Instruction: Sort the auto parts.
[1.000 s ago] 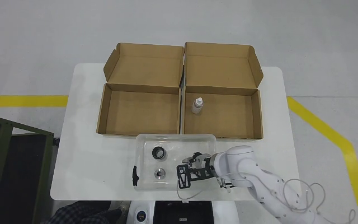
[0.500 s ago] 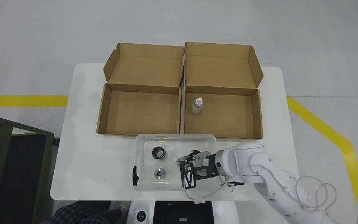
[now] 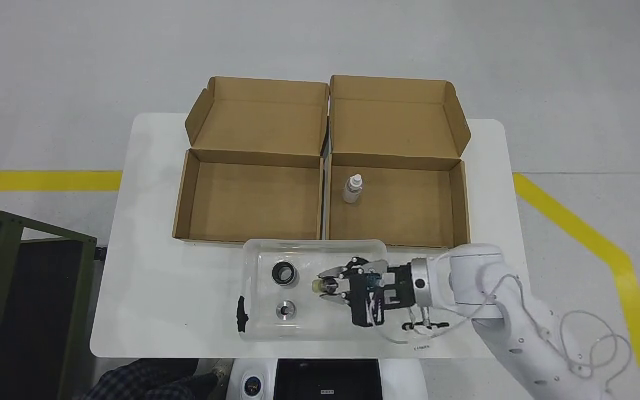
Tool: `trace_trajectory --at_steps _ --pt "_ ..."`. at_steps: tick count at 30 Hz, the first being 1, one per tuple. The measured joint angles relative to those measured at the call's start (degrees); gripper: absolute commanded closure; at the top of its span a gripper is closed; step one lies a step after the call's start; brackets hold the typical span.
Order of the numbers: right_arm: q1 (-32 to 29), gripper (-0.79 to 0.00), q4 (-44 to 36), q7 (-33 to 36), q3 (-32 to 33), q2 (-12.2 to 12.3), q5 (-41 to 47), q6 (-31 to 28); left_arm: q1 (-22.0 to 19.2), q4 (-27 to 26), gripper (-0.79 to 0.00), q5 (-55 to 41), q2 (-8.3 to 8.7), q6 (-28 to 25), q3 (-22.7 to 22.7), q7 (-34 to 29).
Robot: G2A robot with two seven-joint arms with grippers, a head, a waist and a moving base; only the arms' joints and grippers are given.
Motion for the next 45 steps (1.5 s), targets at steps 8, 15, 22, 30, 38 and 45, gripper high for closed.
trace_trajectory --at_steps 8,15,22,30,38,45 --pt "-1.3 0.0 3.4 -8.1 3.2 -0.1 3.6 6.1 0.0 0.0 -0.785 0.0 0.0 0.0 0.0 0.0" --pt "-1.6 0.0 5.0 -12.2 4.8 -0.1 6.4 7.1 0.0 0.0 -0.785 0.0 0.0 0.0 0.0 0.0" --pt "-1.0 0.0 5.0 -14.5 7.2 -0.1 8.2 7.9 0.0 0.0 -0.785 0.0 0.0 0.0 0.0 0.0" --pt "0.2 0.0 5.2 -16.0 9.1 -0.1 10.2 9.5 0.0 0.0 -0.785 0.0 0.0 0.0 0.0 0.0" --pt "1.2 0.0 6.5 -13.2 10.4 0.0 10.6 10.4 0.0 0.0 -0.785 0.0 0.0 0.0 0.0 0.0" --pt "3.7 0.0 9.2 -8.0 10.1 0.1 8.0 10.7 0.0 0.0 -0.785 0.0 0.0 0.0 0.0 0.0"
